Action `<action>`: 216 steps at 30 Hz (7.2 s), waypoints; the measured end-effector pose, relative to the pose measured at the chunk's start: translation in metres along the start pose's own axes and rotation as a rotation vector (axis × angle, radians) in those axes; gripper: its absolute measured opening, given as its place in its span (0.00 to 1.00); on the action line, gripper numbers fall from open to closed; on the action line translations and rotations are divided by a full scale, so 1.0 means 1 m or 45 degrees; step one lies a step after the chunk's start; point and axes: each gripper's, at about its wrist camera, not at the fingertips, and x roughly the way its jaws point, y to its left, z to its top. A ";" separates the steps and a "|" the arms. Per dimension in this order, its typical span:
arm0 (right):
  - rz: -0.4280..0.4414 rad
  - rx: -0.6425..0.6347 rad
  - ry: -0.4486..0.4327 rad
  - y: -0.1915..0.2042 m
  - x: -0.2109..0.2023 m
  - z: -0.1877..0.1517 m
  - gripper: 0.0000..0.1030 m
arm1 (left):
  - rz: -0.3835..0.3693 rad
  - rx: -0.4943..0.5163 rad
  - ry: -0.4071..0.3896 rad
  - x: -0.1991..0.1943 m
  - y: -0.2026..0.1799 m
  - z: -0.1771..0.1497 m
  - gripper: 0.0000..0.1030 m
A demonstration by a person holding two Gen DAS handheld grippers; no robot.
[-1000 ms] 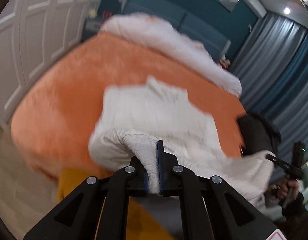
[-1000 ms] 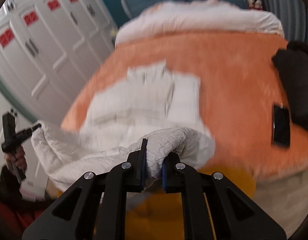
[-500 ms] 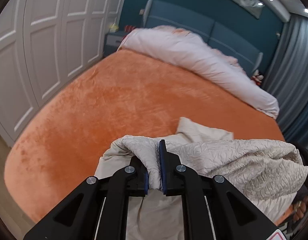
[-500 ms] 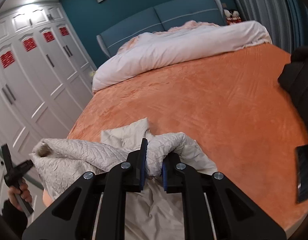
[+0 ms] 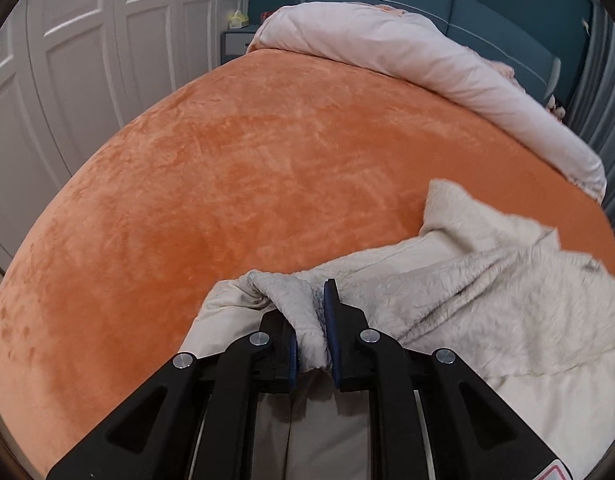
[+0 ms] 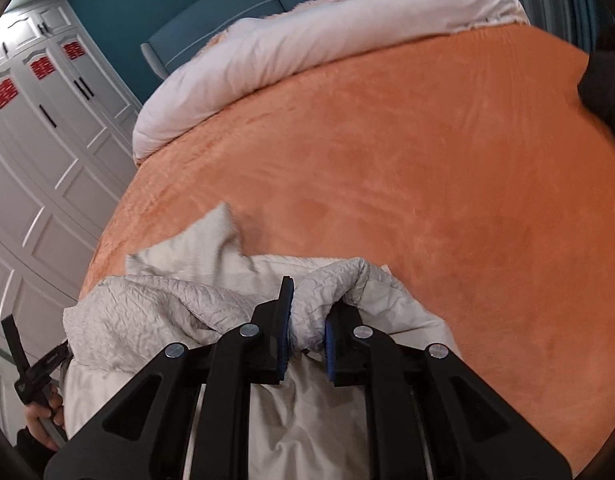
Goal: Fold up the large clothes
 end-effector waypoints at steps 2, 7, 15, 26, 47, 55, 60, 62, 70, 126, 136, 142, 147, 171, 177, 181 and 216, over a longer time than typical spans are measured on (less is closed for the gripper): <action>-0.003 0.003 0.003 -0.006 0.008 -0.004 0.12 | 0.015 0.031 -0.015 0.007 -0.003 -0.005 0.14; 0.027 0.035 -0.004 -0.019 0.023 -0.014 0.12 | -0.018 -0.003 -0.054 0.019 -0.002 -0.014 0.14; 0.108 0.082 0.008 -0.029 0.023 -0.013 0.20 | -0.095 -0.079 -0.075 0.010 0.008 -0.015 0.17; 0.143 0.089 -0.163 -0.057 -0.103 -0.033 0.75 | -0.107 -0.165 -0.332 -0.119 0.067 -0.008 0.81; 0.074 -0.063 -0.051 0.000 0.005 0.050 0.00 | -0.026 -0.148 -0.064 0.009 0.031 0.040 0.15; 0.071 -0.124 -0.052 -0.012 -0.024 0.008 0.01 | -0.186 -0.239 -0.180 -0.043 0.051 0.026 0.24; 0.073 -0.267 0.082 0.004 -0.012 -0.018 0.01 | -0.220 0.023 -0.095 -0.044 0.009 0.010 0.32; 0.046 -0.292 0.123 0.012 0.008 -0.016 0.01 | -0.180 0.040 -0.047 -0.026 -0.001 0.009 0.33; -0.116 -0.256 0.144 0.012 0.074 0.024 0.00 | 0.049 -0.022 0.014 0.041 0.002 0.017 0.35; -0.025 -0.366 -0.072 0.117 0.008 -0.040 0.41 | 0.012 0.097 -0.082 -0.028 -0.128 -0.015 0.67; -0.095 -0.379 -0.055 0.111 0.049 -0.068 0.41 | 0.085 0.094 -0.077 0.018 -0.133 -0.032 0.74; -0.116 -0.409 -0.095 0.110 0.059 -0.078 0.42 | 0.141 0.118 -0.134 0.025 -0.139 -0.041 0.75; -0.121 -0.424 -0.119 0.109 0.065 -0.081 0.42 | 0.175 0.131 -0.161 0.031 -0.143 -0.047 0.75; -0.133 -0.439 -0.156 0.110 0.072 -0.088 0.42 | 0.214 0.147 -0.181 0.037 -0.148 -0.052 0.75; -0.145 -0.449 -0.156 0.111 0.076 -0.086 0.43 | 0.221 0.150 -0.176 0.038 -0.146 -0.050 0.75; -0.143 -0.444 -0.109 0.113 0.073 -0.078 0.43 | 0.180 0.134 -0.137 0.031 -0.140 -0.043 0.75; 0.040 -0.522 0.042 0.162 -0.007 -0.124 0.46 | 0.101 -0.337 -0.106 -0.104 0.056 -0.077 0.88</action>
